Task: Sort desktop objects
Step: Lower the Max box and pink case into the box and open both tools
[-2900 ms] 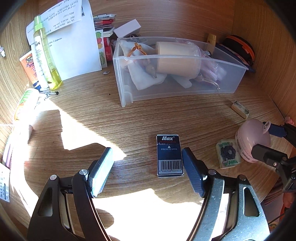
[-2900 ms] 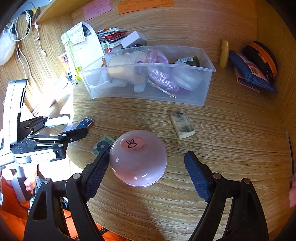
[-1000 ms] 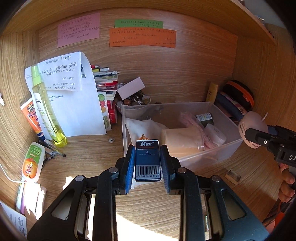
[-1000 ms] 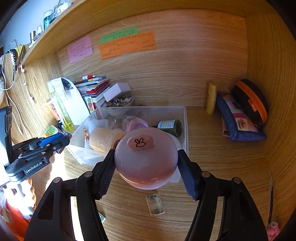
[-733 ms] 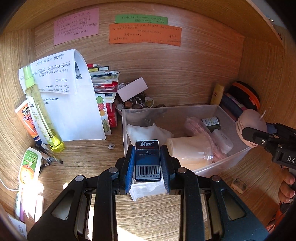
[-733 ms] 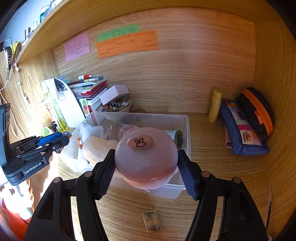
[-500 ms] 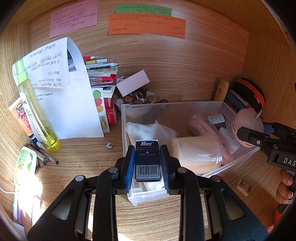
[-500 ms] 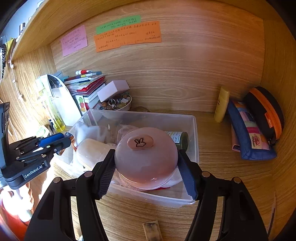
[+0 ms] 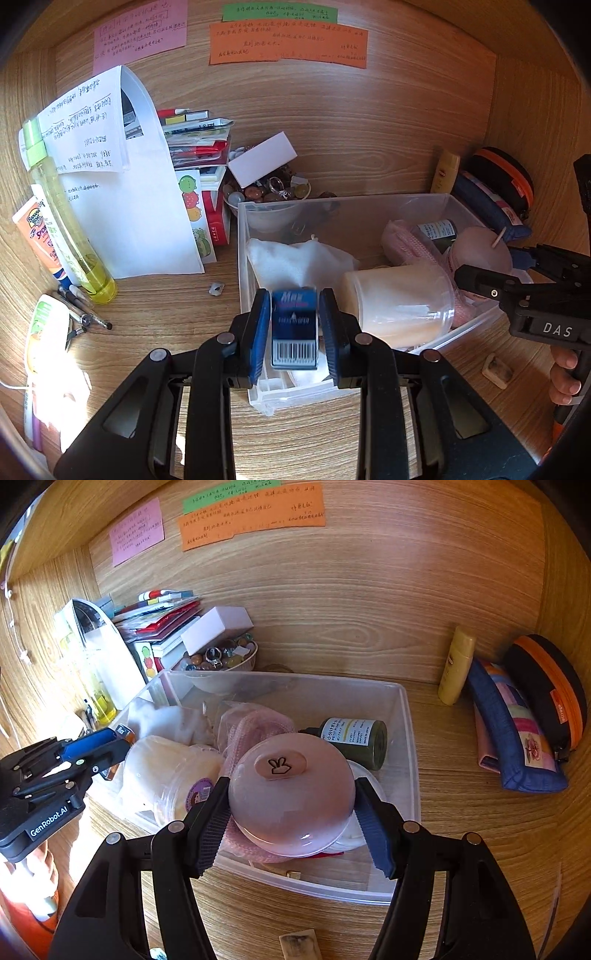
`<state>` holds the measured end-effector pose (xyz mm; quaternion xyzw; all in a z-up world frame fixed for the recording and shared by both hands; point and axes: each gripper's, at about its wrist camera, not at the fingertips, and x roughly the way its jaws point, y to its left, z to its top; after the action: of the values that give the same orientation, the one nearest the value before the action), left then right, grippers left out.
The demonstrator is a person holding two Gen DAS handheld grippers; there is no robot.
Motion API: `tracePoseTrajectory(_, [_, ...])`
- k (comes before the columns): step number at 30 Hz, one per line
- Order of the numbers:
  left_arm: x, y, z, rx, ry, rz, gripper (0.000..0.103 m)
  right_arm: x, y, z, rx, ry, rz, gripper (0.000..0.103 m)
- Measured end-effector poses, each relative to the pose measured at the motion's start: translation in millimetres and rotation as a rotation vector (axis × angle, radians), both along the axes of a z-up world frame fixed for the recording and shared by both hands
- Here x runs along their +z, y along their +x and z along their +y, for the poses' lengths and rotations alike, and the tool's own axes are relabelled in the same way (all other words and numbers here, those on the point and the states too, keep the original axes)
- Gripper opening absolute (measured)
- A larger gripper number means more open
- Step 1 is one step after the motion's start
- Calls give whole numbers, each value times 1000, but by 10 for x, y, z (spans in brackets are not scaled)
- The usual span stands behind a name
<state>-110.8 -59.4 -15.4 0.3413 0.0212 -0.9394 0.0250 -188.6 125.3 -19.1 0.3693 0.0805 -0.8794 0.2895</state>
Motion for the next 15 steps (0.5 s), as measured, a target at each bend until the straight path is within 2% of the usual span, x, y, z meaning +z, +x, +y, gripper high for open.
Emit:
tracePoseTrajectory(6, [5, 16, 6, -7, 2, 1, 29, -17, -12, -21, -11, 19, 9, 63])
tracePoseTrajectory(12, [18, 44, 19, -16, 18, -8, 29, 77, 87, -12, -9, 26, 53, 74])
tracePoseTrajectory(15, [63, 107, 39, -23, 22, 3, 30, 138, 159, 8, -6, 30, 77, 76])
